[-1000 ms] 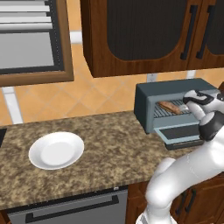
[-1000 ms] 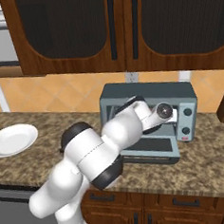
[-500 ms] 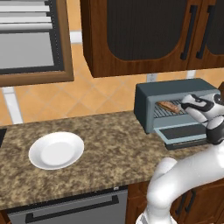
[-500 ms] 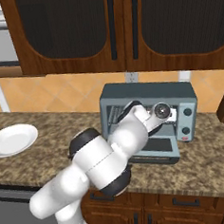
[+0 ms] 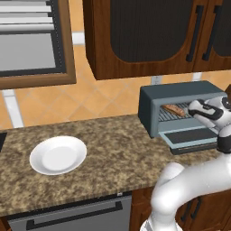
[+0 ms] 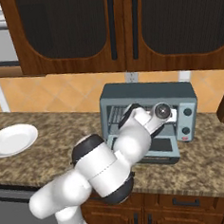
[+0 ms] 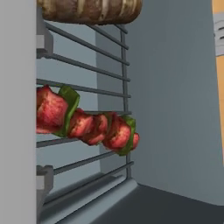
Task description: Pick up the kebab skewer and baguette bread, and place them inside the toaster oven. Close the toaster oven door and start by setting the timer.
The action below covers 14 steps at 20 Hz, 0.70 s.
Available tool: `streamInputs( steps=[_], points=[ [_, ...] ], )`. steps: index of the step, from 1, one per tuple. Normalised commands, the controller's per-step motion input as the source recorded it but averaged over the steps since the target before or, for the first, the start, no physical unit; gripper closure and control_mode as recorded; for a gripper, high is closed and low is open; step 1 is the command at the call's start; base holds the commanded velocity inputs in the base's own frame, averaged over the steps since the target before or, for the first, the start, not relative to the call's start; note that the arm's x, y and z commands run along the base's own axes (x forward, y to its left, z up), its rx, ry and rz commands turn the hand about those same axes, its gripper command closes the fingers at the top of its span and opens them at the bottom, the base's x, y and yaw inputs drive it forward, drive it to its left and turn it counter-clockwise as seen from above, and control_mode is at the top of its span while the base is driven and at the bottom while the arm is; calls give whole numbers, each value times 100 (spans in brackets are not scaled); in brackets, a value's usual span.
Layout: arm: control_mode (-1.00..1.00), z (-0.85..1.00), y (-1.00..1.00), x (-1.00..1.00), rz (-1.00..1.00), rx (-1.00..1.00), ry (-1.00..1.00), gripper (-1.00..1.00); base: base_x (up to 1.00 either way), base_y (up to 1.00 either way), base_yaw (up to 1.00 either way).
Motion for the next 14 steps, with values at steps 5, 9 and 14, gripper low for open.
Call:
streamInputs(
  steps=[5, 9, 14],
  points=[
    [-100, 21, -3, -79, 0, 0, 1, -100, 0, 0, 0],
    [-100, 19, 0, -100, 0, 0, 4, -100, 0, 0, 0],
    [-100, 13, 0, -87, 0, 0, 7, -100, 0, 0, 0]
  ],
)
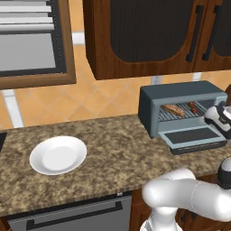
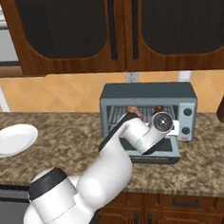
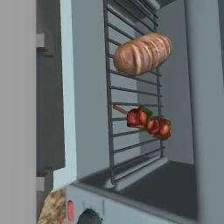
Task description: Pick up the kebab skewer and baguette bread, and place them inside the toaster oven. Close the toaster oven door and start by setting the timer.
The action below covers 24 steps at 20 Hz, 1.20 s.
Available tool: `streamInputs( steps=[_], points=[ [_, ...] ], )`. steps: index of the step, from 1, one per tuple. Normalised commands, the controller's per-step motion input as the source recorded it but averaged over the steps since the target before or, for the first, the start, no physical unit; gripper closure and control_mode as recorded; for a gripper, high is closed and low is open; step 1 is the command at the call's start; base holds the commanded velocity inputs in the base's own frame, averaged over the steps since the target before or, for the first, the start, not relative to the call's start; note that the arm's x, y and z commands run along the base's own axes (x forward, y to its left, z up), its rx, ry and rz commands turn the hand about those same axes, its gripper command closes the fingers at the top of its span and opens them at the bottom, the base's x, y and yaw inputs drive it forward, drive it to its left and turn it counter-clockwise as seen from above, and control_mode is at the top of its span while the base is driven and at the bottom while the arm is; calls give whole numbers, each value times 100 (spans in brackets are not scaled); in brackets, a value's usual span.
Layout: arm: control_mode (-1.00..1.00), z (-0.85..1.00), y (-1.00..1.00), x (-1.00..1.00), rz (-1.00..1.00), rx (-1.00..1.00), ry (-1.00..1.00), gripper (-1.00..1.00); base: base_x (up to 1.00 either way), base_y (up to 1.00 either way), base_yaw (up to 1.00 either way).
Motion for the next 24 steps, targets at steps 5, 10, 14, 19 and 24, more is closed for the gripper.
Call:
streamInputs(
  steps=[5, 10, 14, 19, 24],
  points=[
    [-100, -2, 0, -64, 0, 0, 4, -100, 0, 0, 0],
    [-100, -11, -3, -28, 0, 0, 4, -100, 0, 0, 0],
    [-100, -7, -2, -1, 0, 0, 9, -100, 0, 0, 0],
    [-100, -34, -40, -37, 0, 0, 4, -100, 0, 0, 0],
    [-100, -42, -25, -57, 1, 0, -3, -100, 0, 0, 0]
  ],
)
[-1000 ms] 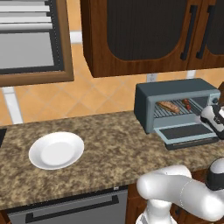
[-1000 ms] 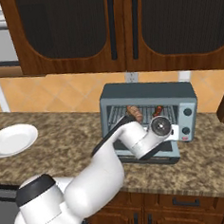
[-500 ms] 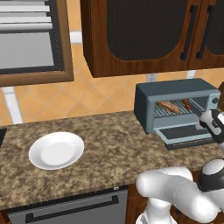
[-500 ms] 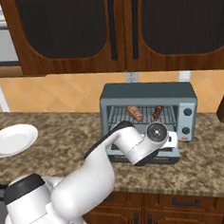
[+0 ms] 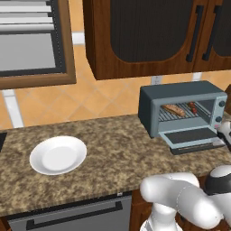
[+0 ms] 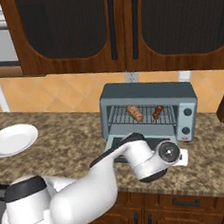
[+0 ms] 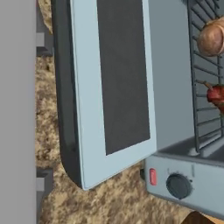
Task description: Pick up the kebab skewer and baguette bread, and place them inside the toaster oven. Close the toaster oven door and start by setting the timer.
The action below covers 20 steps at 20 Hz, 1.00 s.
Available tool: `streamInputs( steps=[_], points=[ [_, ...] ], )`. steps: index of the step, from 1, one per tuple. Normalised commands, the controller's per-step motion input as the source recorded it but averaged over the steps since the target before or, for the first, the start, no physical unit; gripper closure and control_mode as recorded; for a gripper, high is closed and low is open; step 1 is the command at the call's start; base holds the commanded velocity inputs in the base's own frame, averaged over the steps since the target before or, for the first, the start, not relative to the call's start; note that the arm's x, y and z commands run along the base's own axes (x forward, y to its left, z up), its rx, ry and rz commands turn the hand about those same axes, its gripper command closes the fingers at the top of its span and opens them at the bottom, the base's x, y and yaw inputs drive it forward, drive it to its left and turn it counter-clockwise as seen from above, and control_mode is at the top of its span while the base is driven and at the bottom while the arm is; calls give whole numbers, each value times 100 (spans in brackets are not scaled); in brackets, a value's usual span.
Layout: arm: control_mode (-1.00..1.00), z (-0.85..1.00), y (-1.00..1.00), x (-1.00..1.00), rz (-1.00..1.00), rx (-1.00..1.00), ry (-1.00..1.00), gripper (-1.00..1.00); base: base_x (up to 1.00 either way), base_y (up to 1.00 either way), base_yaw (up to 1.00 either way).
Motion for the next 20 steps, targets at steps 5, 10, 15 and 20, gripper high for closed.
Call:
streamInputs(
  steps=[5, 10, 15, 20],
  points=[
    [-100, -52, -10, -10, 5, 0, -7, -100, 0, 0, 0],
    [-100, -27, -29, 0, 9, 0, -19, -100, 0, 0, 0],
    [-100, -5, -30, 2, 10, 0, -17, -100, 0, 0, 0],
    [-100, -10, -12, 22, 8, 0, -10, -100, 0, 0, 0]
  ],
)
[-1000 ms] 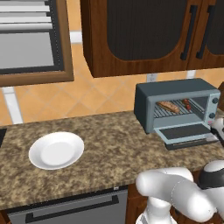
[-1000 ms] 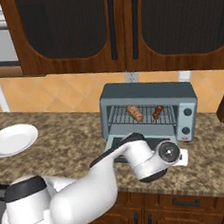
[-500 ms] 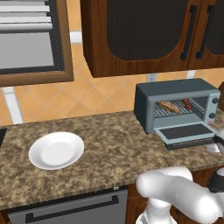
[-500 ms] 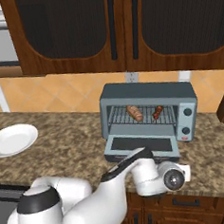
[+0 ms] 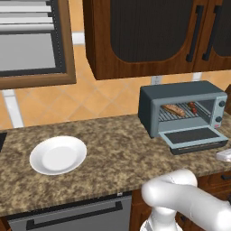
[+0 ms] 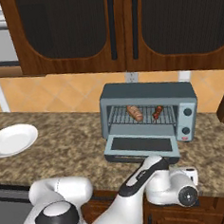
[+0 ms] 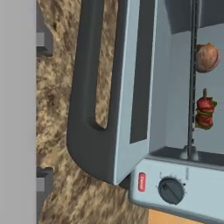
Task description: Pick up the kebab skewer and baguette bread, and place them inside the toaster oven. Close the toaster oven door and start by setting the timer.
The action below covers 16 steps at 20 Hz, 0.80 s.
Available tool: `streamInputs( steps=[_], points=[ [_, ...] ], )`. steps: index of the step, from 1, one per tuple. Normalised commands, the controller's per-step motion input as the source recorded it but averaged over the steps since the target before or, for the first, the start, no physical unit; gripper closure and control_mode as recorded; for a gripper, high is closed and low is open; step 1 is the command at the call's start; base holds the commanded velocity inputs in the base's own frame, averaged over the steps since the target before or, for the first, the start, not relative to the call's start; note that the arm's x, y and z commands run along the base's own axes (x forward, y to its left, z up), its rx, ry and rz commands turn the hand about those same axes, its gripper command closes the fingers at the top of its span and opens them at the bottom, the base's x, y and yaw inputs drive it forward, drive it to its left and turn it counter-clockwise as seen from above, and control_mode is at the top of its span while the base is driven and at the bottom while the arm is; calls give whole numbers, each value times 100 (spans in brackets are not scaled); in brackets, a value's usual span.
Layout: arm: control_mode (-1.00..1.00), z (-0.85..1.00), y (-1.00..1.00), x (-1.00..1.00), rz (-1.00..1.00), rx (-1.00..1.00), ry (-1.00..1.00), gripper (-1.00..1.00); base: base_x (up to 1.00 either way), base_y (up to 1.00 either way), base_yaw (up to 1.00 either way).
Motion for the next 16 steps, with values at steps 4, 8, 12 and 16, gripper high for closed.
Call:
streamInputs(
  steps=[4, 8, 12, 16],
  points=[
    [-100, -14, 2, 34, 0, 0, -8, -100, 0, 0, 0],
    [-100, -17, 2, 27, 0, 0, -2, -100, 0, 0, 0],
    [-100, -13, 3, 4, 0, 0, -8, -100, 0, 0, 0],
    [-100, -1, 8, 8, 0, 0, -15, -100, 0, 0, 0]
  ],
)
